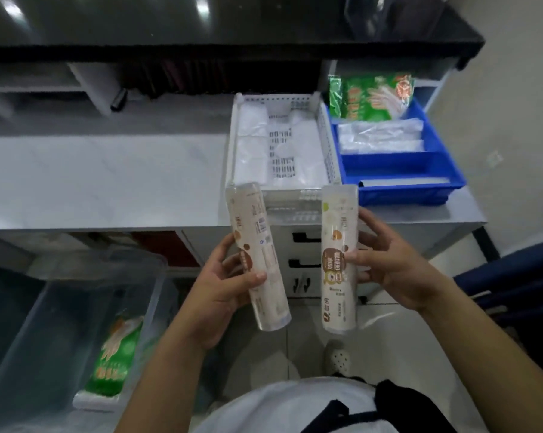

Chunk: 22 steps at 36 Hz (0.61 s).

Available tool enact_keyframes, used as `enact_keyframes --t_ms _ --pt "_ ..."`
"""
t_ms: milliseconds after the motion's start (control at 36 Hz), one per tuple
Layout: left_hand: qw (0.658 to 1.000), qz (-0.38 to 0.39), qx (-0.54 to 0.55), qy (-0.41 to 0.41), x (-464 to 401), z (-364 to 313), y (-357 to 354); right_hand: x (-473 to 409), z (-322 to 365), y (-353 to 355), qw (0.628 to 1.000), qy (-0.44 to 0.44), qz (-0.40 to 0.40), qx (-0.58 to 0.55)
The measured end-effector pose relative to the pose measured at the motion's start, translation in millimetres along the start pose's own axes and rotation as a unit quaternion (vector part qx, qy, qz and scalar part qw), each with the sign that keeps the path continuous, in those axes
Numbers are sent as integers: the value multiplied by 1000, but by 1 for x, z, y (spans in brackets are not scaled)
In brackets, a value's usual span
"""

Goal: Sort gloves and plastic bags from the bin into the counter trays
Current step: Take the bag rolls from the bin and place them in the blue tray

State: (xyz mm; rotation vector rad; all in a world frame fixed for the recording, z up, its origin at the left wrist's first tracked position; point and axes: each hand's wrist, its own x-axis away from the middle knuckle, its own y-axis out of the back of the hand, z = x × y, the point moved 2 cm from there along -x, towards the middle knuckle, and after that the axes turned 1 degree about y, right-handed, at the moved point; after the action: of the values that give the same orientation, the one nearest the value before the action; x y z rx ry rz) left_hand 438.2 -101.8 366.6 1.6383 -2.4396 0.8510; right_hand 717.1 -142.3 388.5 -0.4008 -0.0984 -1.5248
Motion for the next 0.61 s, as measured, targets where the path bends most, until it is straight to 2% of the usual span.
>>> enact_keyframes --t_ms 167,306,417,500,611 --pt "998 35 -53 4 -57 0 -88 11 21 106 999 11 -29 35" --pt "998 26 -65 -5 -99 0 -139 11 50 182 996 35 -66 56" --pt "996 20 -89 -5 -120 -5 -166 2 77 217 984 73 -82 137" --pt "994 15 -106 -5 -134 -12 -173 -11 98 227 960 128 -97 230" --pt "994 11 -105 -6 -154 -24 -172 -39 120 221 900 194 -105 376"
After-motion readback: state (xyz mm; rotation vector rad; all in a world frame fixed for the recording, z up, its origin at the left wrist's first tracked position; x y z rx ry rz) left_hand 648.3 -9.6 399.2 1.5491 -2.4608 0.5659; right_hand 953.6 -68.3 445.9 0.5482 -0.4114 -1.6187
